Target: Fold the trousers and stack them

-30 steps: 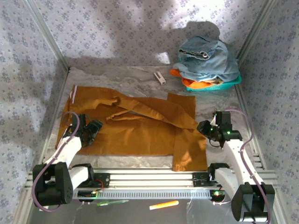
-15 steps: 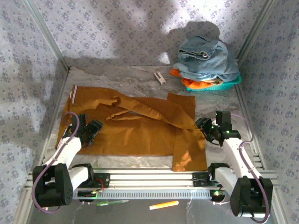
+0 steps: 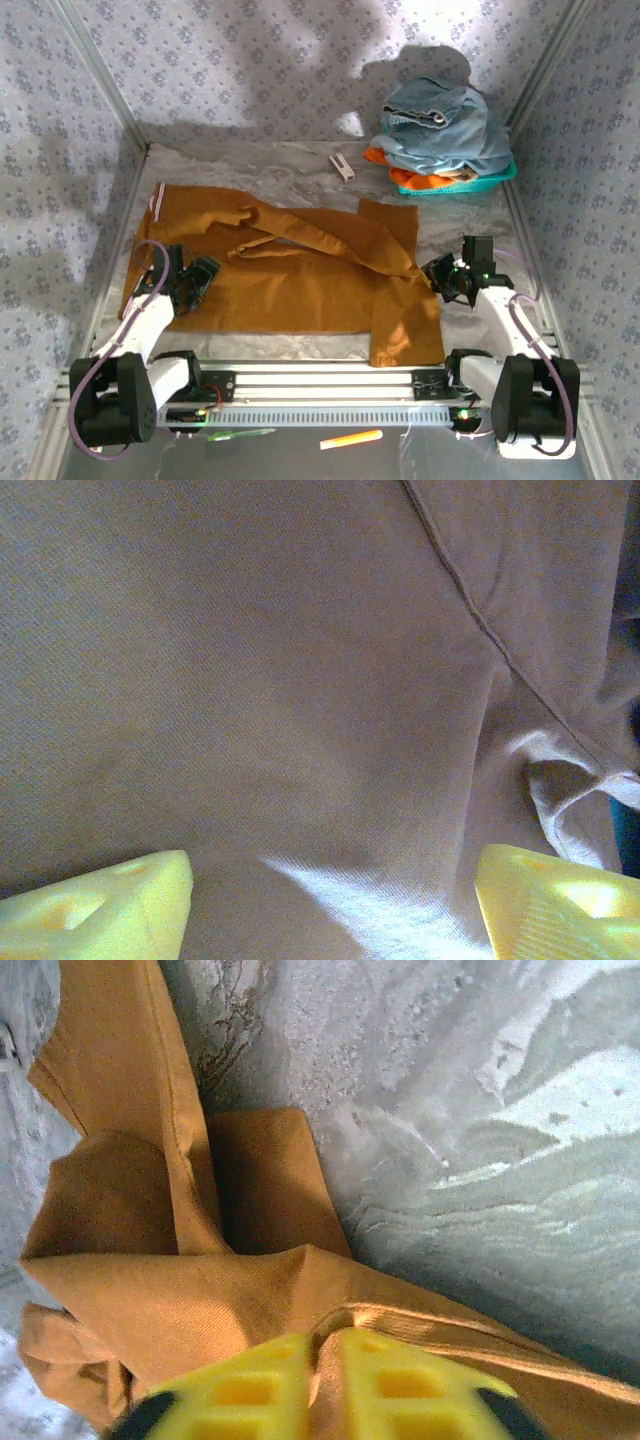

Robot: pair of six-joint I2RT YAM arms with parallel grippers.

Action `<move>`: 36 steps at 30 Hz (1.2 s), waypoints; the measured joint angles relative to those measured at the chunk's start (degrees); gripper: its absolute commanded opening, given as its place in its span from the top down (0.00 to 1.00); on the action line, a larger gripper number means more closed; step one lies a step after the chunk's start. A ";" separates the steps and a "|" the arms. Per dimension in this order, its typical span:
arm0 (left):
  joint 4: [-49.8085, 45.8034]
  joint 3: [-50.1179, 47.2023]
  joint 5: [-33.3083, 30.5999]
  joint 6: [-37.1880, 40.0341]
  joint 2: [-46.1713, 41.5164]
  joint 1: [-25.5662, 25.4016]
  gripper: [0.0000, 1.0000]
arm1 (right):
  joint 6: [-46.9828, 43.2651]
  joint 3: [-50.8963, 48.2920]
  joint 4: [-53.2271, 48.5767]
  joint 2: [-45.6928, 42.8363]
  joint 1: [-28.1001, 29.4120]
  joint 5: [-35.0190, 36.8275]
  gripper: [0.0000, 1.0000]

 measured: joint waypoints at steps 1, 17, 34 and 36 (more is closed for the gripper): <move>0.00 0.00 0.13 0.00 0.00 0.00 0.25 | 0.00 0.00 0.20 0.09 -0.07 -0.20 1.00; -1.51 0.59 0.13 0.20 -0.61 0.00 0.28 | -10.73 16.63 -9.18 -6.21 3.67 7.15 1.00; -5.11 1.92 0.39 1.27 -5.29 0.50 0.29 | -36.17 70.79 -17.33 40.79 26.38 17.94 1.00; -5.14 1.92 0.44 1.29 -5.46 0.50 0.29 | -36.46 71.69 -18.21 43.47 31.52 18.49 1.00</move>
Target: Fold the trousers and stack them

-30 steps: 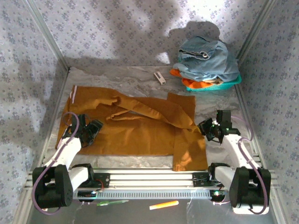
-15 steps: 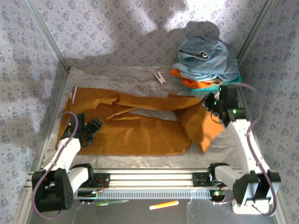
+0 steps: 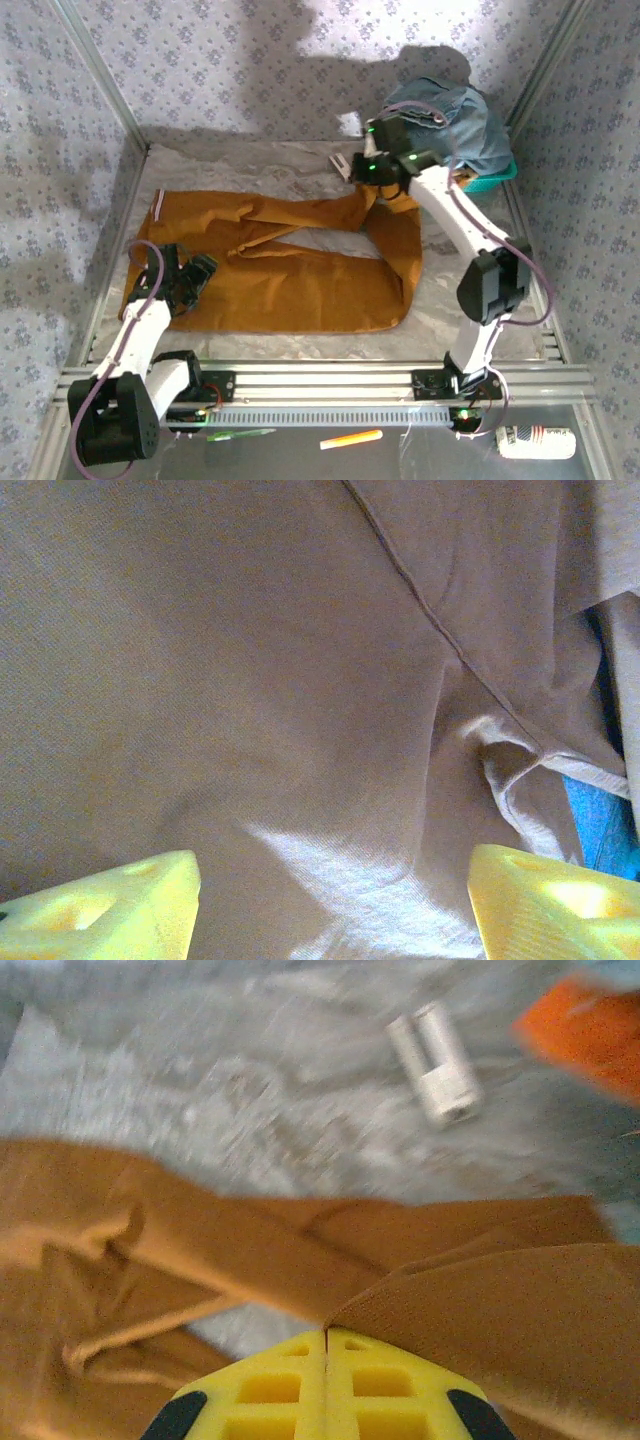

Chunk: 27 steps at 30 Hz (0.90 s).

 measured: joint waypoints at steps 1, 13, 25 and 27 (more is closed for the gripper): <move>0.00 0.00 0.15 0.00 -0.07 0.00 0.29 | 0.00 0.11 -0.17 0.87 2.05 0.04 1.00; 0.46 -0.02 1.22 -0.04 0.20 0.00 0.25 | -3.72 37.38 -12.28 29.11 15.06 -5.62 0.43; 1.33 -0.52 1.64 -0.07 1.22 0.11 0.24 | -0.26 -8.09 -9.53 -3.13 -5.07 6.97 0.36; 2.19 -0.52 1.88 -0.09 1.95 0.11 0.24 | 1.55 -13.75 -6.25 -5.68 -12.15 7.69 0.35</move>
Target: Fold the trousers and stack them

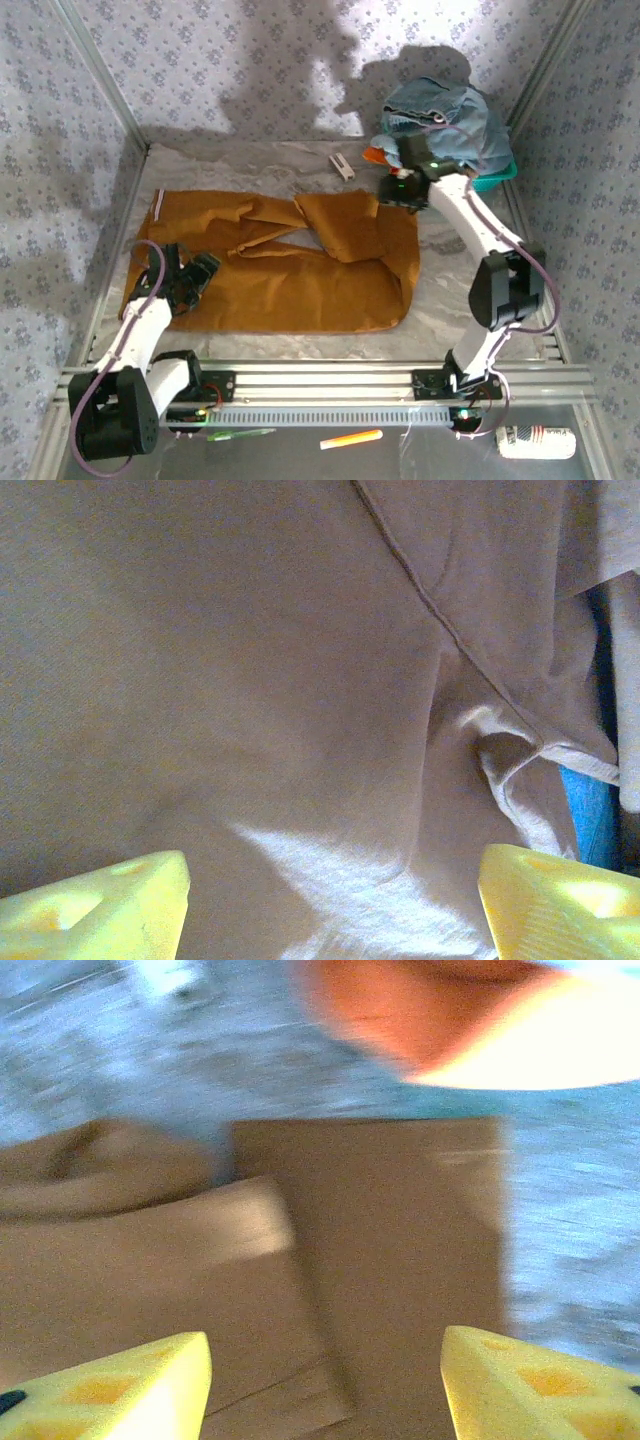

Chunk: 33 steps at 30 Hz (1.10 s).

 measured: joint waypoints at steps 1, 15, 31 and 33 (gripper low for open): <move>0.31 0.00 0.09 -0.04 0.37 0.00 0.24 | 0.61 -2.14 1.22 -0.24 -2.19 -0.15 0.35; 2.97 -0.76 1.68 -0.15 2.60 0.00 0.24 | 5.64 -18.53 13.00 8.13 -8.17 -9.03 0.45; 4.52 -0.79 2.62 -0.20 2.60 0.00 0.28 | 7.10 -30.60 18.29 -6.01 -14.56 -10.03 1.00; 4.61 -0.79 2.80 -0.31 2.60 0.00 0.28 | 7.67 -32.72 18.53 -9.97 -16.83 -9.09 1.00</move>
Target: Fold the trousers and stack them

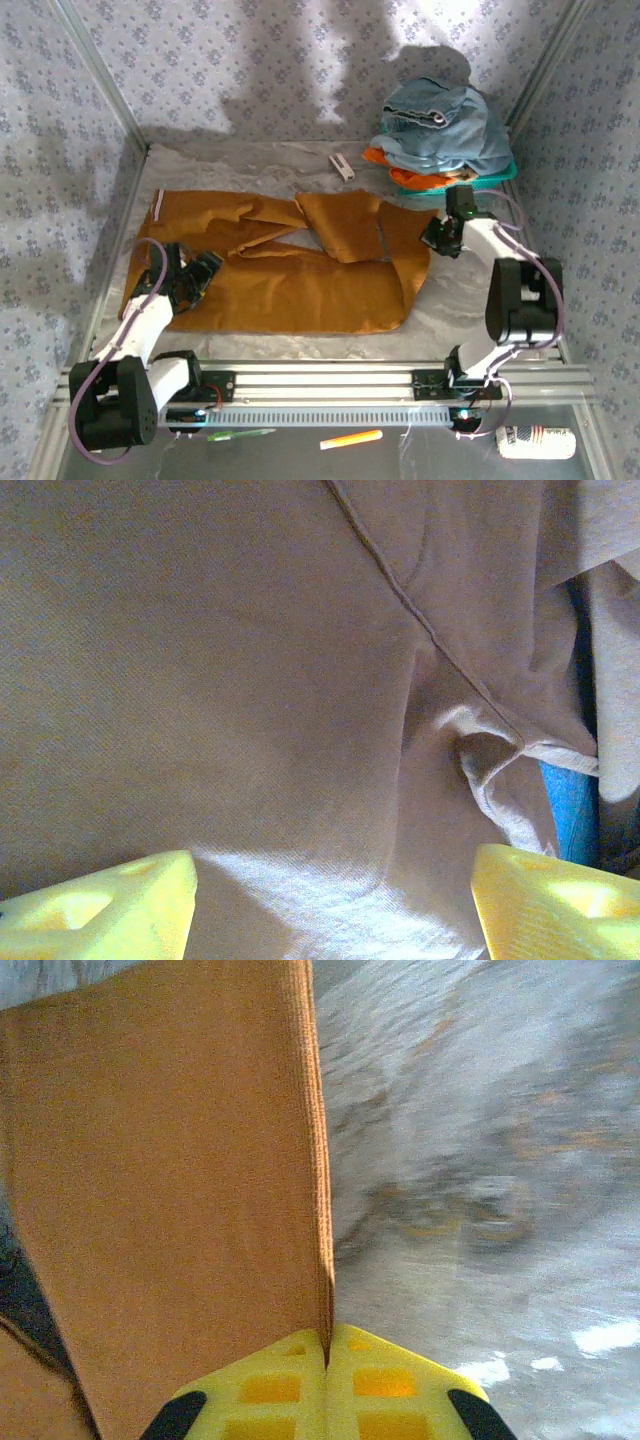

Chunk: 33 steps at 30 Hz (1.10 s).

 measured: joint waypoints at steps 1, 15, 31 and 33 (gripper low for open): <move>0.09 0.00 0.11 -0.15 0.00 0.00 0.28 | 0.39 -1.36 0.11 -2.21 -1.33 0.61 1.00; 1.40 -0.07 0.63 -1.38 -0.39 0.15 0.29 | 7.54 -14.62 -11.80 -39.28 -18.56 9.27 0.61; -1.84 0.44 -0.98 -2.36 -5.99 -1.49 0.29 | 14.01 -12.26 -15.28 -42.38 -6.82 8.79 0.75; -2.01 1.53 -2.56 -2.54 -5.16 -4.55 0.27 | 14.29 -11.65 -11.74 -33.81 -4.83 7.98 0.90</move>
